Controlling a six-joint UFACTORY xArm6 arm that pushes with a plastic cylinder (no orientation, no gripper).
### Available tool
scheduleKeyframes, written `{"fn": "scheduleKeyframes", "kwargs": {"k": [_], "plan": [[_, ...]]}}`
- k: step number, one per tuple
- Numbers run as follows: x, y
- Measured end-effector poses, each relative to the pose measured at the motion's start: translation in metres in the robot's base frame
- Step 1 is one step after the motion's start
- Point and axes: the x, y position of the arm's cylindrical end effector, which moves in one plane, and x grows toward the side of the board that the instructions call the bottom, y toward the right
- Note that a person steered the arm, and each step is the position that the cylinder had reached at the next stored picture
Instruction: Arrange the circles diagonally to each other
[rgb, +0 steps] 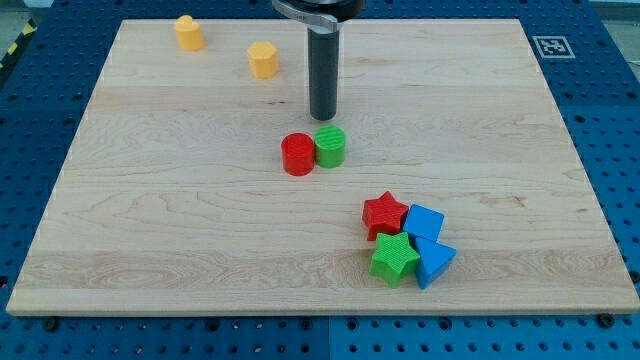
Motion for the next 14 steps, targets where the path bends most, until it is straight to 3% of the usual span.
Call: {"fn": "scheduleKeyframes", "kwargs": {"k": [1, 2, 3, 4, 5, 6, 8, 9, 10, 12, 14], "plan": [[0.0, 0.0], [0.019, -0.041], [0.058, -0.093], [0.083, -0.092], [0.072, -0.043], [0.031, -0.016], [0.086, -0.029], [0.078, -0.003], [0.022, 0.001], [0.029, -0.002], [0.026, 0.05]]}}
